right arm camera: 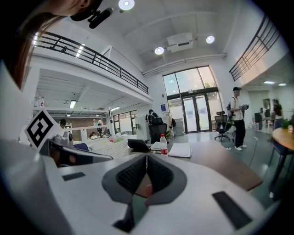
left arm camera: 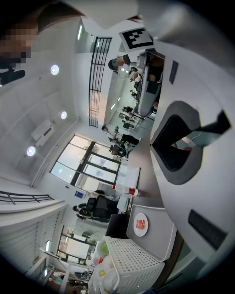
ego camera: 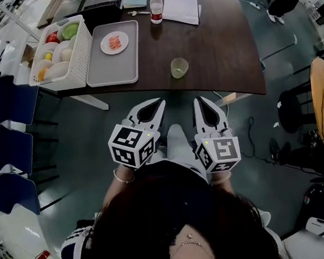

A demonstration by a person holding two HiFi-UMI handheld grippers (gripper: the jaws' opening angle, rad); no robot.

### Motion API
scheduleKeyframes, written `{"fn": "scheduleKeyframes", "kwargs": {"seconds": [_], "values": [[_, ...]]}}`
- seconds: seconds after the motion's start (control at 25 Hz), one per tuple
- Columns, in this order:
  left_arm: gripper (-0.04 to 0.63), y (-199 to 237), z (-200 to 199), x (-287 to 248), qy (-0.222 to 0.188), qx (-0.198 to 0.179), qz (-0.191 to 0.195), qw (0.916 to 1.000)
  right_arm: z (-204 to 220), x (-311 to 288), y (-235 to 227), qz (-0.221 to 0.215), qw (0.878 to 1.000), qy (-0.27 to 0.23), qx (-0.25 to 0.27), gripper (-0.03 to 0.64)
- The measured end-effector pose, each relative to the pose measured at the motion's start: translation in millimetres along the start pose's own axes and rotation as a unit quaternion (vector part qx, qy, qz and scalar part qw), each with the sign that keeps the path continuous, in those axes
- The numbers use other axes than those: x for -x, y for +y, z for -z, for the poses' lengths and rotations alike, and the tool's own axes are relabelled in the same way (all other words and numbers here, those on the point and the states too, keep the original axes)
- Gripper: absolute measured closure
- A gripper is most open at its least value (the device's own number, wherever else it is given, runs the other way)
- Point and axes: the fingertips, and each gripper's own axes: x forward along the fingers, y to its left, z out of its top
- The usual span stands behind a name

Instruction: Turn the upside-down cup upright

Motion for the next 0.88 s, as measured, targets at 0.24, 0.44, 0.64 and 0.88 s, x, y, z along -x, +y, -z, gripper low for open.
{"fn": "scheduleKeyframes", "kwargs": {"seconds": [0.24,0.44,0.64,0.88], "values": [[0.594,17,-6,-24,0.000,0.002,-0.017,0.9999,-1,-26,-18,-0.010,1.000,0.000,-0.004,0.600],[0.594,28,-17,-55,-0.001,0.003,-0.036,0.9994,-5,-53,-42,-0.030,1.000,0.004,-0.002,0.600],[0.594,36,-30,-87,-0.008,0.006,-0.056,0.9984,-11,-80,-65,-0.055,0.998,0.006,0.003,0.600],[0.594,45,-42,-107,-0.017,0.009,-0.074,0.9971,-13,-107,-79,-0.081,0.997,0.012,0.008,0.600]]}}
